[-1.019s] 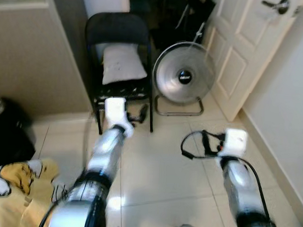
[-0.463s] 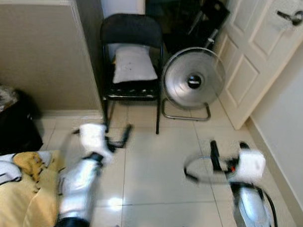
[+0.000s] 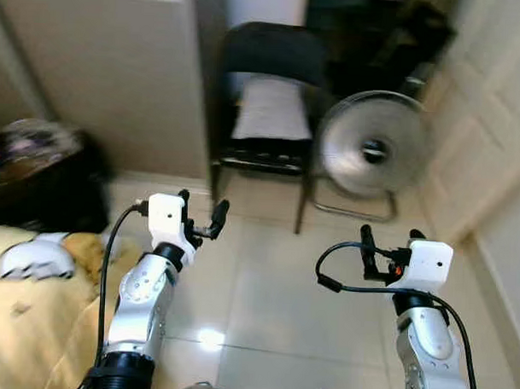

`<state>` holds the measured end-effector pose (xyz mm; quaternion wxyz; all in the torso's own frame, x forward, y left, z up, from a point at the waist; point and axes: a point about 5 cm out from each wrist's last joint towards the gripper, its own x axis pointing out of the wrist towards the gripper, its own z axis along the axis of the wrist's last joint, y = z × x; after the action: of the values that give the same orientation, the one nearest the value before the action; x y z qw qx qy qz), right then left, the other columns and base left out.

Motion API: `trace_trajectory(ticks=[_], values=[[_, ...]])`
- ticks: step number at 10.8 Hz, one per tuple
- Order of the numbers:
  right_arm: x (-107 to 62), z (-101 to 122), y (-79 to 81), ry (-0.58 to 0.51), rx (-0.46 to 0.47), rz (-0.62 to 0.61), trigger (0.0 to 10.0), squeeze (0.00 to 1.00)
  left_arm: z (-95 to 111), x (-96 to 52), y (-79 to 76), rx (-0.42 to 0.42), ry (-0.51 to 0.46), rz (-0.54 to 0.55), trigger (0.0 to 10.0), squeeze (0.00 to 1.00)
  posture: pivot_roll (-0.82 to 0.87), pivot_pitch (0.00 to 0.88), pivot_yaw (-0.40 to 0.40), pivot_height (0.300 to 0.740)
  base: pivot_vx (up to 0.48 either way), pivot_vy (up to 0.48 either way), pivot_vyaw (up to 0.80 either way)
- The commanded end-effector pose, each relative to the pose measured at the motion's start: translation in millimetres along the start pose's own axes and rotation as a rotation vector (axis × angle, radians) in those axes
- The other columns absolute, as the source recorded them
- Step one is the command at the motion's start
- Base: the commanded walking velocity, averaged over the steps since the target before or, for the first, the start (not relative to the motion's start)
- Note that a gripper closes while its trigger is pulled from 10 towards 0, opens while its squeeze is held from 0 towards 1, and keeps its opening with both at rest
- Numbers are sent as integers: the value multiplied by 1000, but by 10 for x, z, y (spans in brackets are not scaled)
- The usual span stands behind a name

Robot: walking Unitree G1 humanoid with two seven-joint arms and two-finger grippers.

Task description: Clean up the room

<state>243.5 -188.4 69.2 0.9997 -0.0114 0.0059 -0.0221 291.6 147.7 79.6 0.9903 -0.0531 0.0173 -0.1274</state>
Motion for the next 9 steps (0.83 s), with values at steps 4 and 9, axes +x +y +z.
trace_trajectory(ticks=[4,9], values=[[22,-30,35,22,56,25,10000,0,-24,9,-26,-41,19,-15,10000,0,-120,0,21,719,0,0,641],[103,-71,57,55,107,57,10000,0,-55,5,-32,-59,38,-52,10000,0,-97,0,14,719,0,449,526]])
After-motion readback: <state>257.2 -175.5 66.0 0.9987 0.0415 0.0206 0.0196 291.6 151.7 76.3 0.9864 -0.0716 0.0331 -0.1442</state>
